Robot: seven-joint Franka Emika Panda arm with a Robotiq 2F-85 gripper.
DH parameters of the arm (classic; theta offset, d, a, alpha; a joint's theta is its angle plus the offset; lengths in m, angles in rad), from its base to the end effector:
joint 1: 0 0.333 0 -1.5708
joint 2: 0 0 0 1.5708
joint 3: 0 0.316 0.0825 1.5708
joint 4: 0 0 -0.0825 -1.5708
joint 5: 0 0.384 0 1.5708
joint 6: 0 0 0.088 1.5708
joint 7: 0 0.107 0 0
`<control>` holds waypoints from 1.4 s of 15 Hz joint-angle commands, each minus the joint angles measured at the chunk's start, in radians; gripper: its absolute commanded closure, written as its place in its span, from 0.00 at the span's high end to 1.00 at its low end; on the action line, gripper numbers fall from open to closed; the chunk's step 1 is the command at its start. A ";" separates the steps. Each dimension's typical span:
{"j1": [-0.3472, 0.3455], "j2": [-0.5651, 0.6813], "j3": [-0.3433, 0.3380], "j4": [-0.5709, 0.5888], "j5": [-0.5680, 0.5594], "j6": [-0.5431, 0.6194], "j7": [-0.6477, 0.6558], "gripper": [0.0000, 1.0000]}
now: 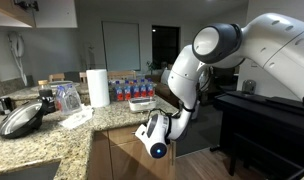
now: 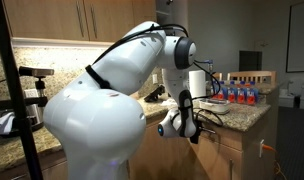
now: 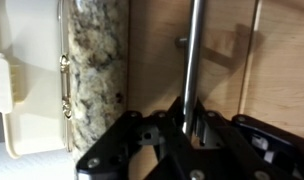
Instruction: Open the drawer
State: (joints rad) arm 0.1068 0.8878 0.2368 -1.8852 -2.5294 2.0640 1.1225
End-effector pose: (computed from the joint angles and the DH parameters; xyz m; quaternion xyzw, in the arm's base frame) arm 0.5771 0.1759 0.0436 0.6093 0.5084 0.3580 0.4921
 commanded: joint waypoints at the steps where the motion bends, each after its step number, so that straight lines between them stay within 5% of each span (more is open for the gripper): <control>1: 0.007 -0.037 0.013 -0.112 -0.039 -0.024 0.052 0.08; 21: 0.024 -0.038 0.033 -0.172 -0.076 -0.100 0.119 0.08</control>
State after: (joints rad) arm 0.1068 0.8832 0.2430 -1.9347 -2.5782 1.9957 1.1879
